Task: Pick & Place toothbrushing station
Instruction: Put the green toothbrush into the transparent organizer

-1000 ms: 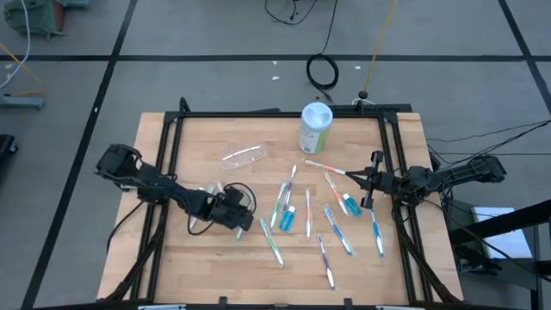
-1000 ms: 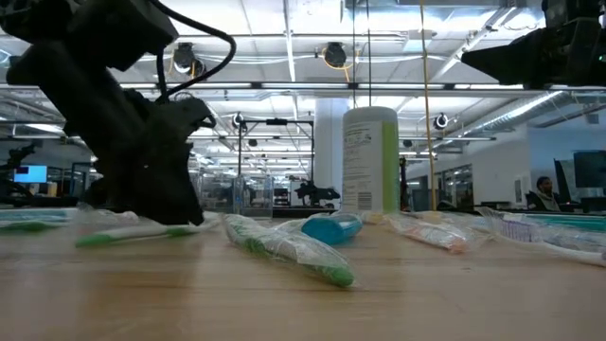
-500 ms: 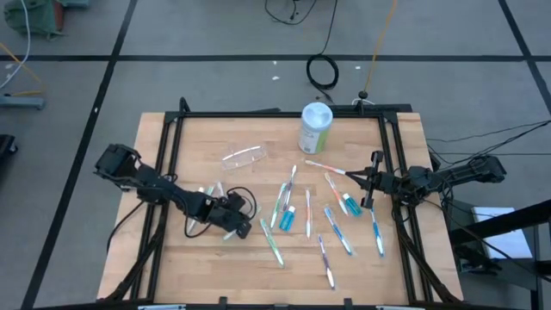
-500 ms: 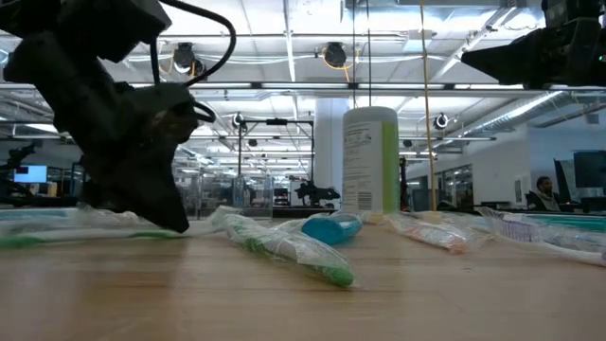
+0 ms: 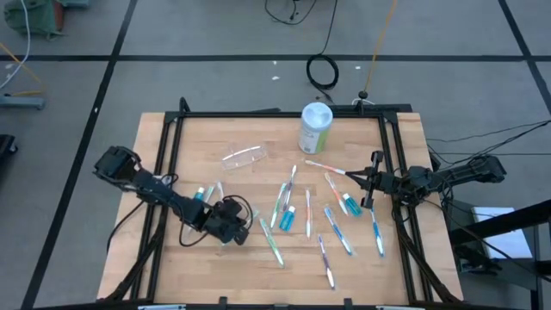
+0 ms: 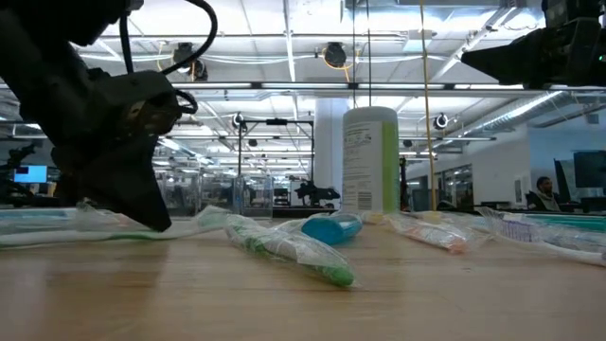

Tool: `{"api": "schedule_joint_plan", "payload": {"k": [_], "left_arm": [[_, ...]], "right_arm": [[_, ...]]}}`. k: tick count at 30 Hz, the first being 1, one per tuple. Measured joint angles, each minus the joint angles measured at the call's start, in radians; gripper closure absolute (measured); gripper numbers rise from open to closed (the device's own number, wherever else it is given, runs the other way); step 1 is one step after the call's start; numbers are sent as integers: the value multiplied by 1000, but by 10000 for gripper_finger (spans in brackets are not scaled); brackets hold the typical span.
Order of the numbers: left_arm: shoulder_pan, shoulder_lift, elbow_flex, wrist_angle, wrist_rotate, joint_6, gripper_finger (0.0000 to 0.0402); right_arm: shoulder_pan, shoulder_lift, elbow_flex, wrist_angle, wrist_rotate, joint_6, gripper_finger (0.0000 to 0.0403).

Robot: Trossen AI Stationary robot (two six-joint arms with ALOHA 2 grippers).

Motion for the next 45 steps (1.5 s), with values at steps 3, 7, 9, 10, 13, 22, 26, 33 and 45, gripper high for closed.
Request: {"api": "schedule_joint_plan", "payload": {"k": [3, 7, 9, 10, 13, 22, 26, 33, 45], "left_arm": [[-17, 2, 29, -35, -22, 0, 400], [-30, 1, 84, -149, -43, 1, 401], [-31, 1, 104, -191, -44, 0, 401], [-31, 0, 112, -205, -45, -1, 401], [-30, 0, 136, -250, -51, 5, 401], [-30, -1, 204, -378, -59, 3, 401], [-29, -1, 244, -443, -68, 1, 401], [-32, -14, 336, -588, -153, 11, 401], [-58, -226, 384, -678, -336, 136, 401]], "right_arm": [[0, 0, 0, 0, 0, 0, 399], [0, 0, 0, 0, 0, 0, 399], [0, 0, 0, 0, 0, 0, 399], [0, 0, 0, 0, 0, 0, 399], [0, 0, 0, 0, 0, 0, 399], [0, 0, 0, 0, 0, 0, 399], [0, 0, 0, 0, 0, 0, 399], [0, 0, 0, 0, 0, 0, 399], [0, 0, 0, 0, 0, 0, 399]]}}
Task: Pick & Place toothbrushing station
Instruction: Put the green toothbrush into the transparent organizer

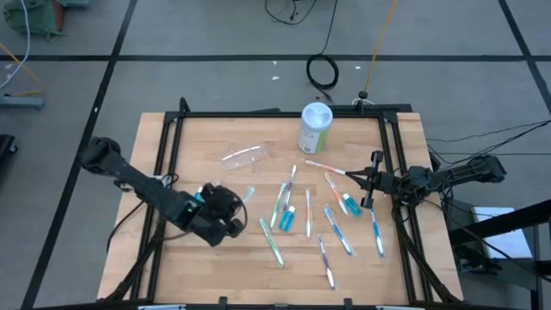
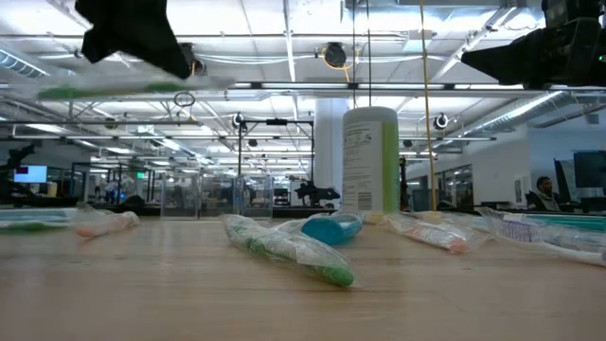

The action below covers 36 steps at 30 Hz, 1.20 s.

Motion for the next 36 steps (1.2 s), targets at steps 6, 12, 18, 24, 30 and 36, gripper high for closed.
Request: {"api": "schedule_joint_plan", "payload": {"k": [6, 12, 18, 24, 30, 36], "left_arm": [[-3, -112, 0, 4, -131, 142, 401], [-3, -184, 0, 13, -343, 296, 401], [15, -203, 0, 166, -480, 510, 401], [64, -204, 0, 379, -594, 771, 401], [168, -207, 0, 505, -614, 927, 401], [272, -264, 0, 539, -587, 1036, 401]], "right_arm": [[0, 0, 0, 0, 0, 0, 399], [0, 0, 0, 0, 0, 0, 399], [0, 0, 0, 0, 0, 0, 399], [0, 0, 0, 0, 0, -1, 399], [0, 0, 0, 0, 0, -5, 399], [0, 0, 0, 0, 0, -19, 399]]}}
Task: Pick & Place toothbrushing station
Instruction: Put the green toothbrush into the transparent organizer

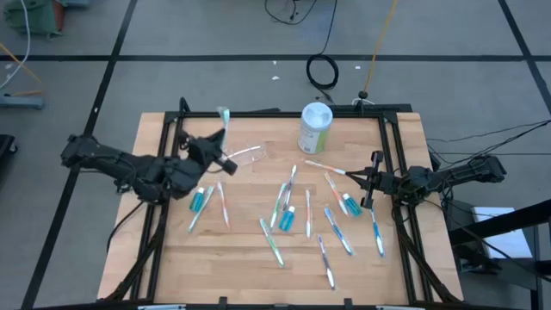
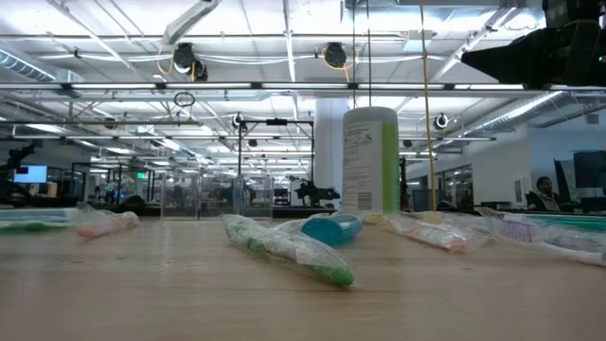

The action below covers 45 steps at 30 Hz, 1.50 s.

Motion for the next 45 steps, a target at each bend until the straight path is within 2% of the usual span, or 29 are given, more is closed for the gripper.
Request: {"api": "schedule_joint_plan", "payload": {"k": [3, 7, 13, 18, 20, 25, 30, 37, 45], "left_arm": [[68, -5, 0, -4, 39, 43, 401], [175, -6, 0, -3, 163, 60, 401], [329, -1, -1, -17, 283, 51, 401], [404, -2, -92, 38, 331, 1, 401], [416, -6, -176, 136, 330, -1, 401], [428, -18, -393, 587, 328, 149, 401], [444, 5, -563, 907, 359, 248, 401], [445, 56, -718, 1162, 423, 293, 401], [441, 192, -737, 1307, 408, 301, 401]], "right_arm": [[0, 0, 0, 0, 0, 0, 399], [0, 0, 0, 0, 0, 0, 399], [0, 0, 0, 0, 0, 0, 399], [0, 0, 0, 0, 0, 0, 399], [0, 0, 0, 0, 0, 0, 399], [0, 0, 0, 0, 0, 0, 399], [0, 0, 0, 0, 0, 0, 399], [0, 0, 0, 0, 0, -3, 399], [0, 0, 0, 0, 0, -8, 399]]}}
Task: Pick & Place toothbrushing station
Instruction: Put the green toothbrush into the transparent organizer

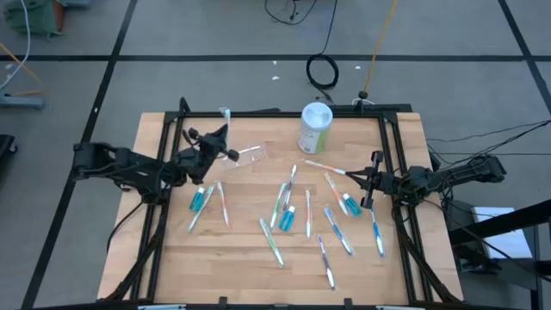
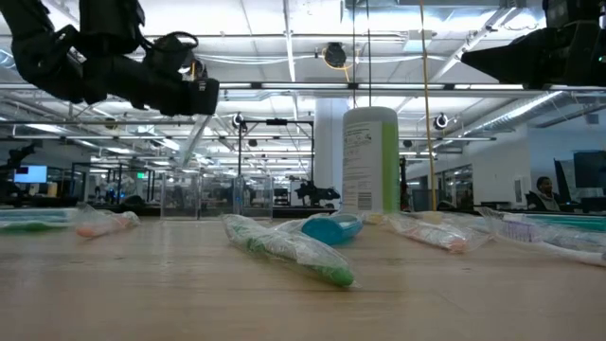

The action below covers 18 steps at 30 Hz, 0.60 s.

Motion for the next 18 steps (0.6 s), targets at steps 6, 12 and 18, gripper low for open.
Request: {"api": "schedule_joint_plan", "payload": {"k": [6, 12, 18], "left_arm": [[-44, 105, 0, 29, -94, -13, 401], [-99, 192, 0, 30, -206, -73, 401], [-141, 234, 0, 23, -261, -119, 401]], "right_arm": [[0, 0, 0, 0, 0, -21, 399], [0, 0, 0, 0, 0, -22, 399], [0, 0, 0, 0, 0, -20, 399]]}}
